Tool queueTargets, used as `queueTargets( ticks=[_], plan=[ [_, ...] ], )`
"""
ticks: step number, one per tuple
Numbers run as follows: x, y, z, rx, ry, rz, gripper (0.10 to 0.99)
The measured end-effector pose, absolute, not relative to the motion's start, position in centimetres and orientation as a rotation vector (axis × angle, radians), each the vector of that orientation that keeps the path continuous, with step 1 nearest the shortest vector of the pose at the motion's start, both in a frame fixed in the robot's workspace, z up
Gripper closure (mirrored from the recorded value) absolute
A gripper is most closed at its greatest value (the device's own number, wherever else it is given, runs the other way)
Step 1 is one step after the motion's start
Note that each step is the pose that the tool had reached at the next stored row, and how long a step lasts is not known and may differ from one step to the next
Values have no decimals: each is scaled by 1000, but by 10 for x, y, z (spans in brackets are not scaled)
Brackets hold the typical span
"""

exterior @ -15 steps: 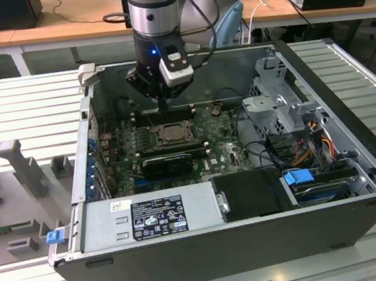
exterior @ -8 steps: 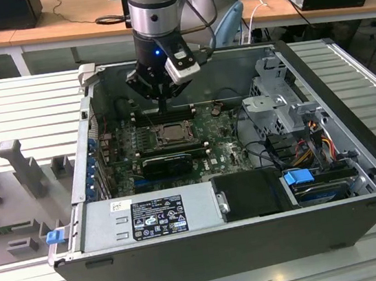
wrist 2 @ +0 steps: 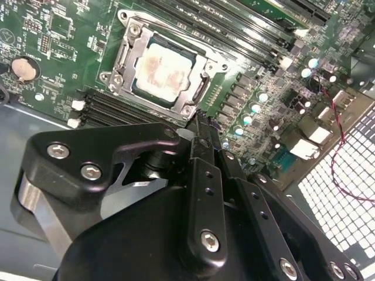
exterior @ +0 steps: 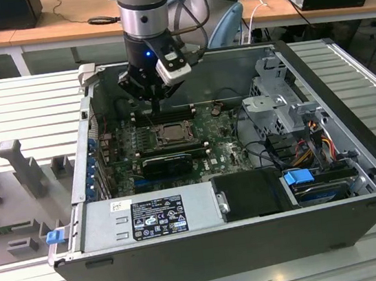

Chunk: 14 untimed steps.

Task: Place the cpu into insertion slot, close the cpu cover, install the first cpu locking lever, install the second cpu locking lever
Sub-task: 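Install the first cpu locking lever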

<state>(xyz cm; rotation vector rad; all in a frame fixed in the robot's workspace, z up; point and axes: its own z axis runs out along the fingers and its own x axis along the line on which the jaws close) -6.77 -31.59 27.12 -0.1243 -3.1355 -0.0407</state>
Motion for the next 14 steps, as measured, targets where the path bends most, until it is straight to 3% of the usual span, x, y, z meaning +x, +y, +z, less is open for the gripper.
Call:
queueTargets(
  ticks=[14],
  plan=[
    [-88, -316, 269, 0, -3139, -41, 980]
  ],
)
